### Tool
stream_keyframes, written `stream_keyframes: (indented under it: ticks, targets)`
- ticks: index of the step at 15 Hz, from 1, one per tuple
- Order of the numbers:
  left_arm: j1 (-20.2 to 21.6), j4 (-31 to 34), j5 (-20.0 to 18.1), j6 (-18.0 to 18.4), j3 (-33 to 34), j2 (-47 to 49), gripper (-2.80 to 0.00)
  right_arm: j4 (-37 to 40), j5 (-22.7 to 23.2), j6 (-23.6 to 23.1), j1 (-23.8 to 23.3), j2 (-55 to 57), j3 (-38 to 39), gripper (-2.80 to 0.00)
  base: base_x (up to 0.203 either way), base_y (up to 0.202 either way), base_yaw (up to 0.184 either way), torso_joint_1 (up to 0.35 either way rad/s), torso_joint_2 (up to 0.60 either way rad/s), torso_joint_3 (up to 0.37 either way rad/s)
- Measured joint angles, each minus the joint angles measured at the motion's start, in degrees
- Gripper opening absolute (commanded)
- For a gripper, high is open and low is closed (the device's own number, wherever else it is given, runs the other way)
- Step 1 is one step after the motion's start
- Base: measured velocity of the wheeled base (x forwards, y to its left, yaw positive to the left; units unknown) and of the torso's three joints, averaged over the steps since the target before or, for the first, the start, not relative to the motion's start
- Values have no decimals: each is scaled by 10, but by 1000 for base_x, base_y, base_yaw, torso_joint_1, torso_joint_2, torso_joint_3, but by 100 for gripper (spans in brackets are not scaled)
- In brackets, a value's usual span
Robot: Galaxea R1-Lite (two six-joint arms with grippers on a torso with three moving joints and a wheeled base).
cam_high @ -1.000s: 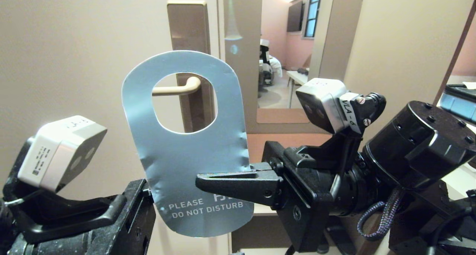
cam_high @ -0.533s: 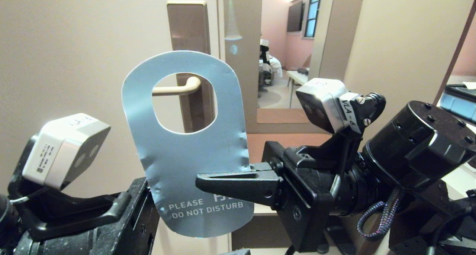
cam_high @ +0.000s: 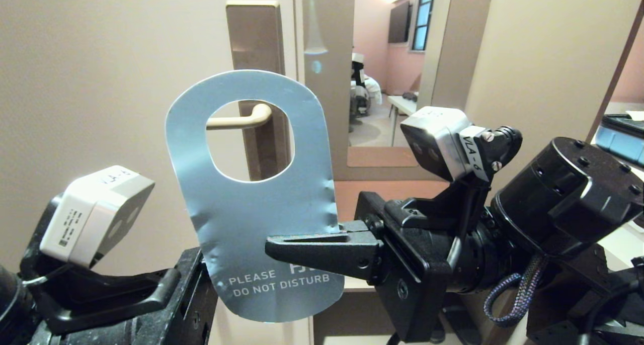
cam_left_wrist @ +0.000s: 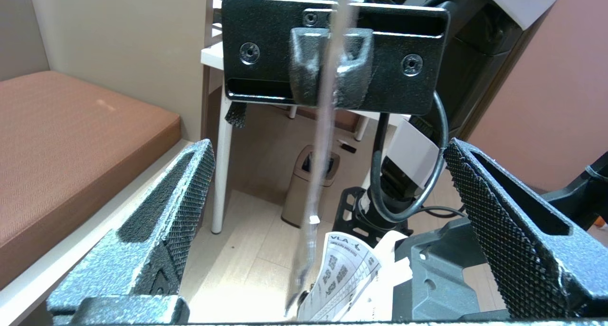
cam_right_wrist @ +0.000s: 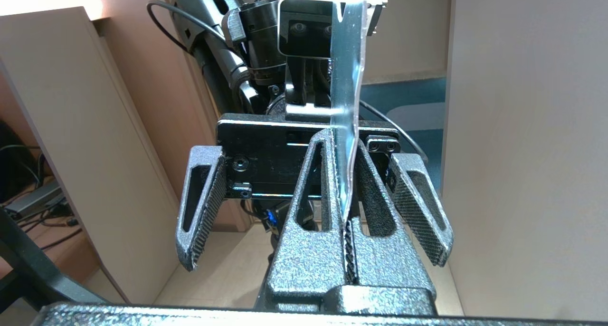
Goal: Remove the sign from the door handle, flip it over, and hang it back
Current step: Hand it to the other hand
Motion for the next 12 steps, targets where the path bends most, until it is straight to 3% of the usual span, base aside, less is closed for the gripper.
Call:
stream_keyframes:
  ticks: [12]
  targets:
    - [0,3,0,-13,-5,2,-280,-1,2,-1,0,-1,3,-280,0,0,0,0,0,0]
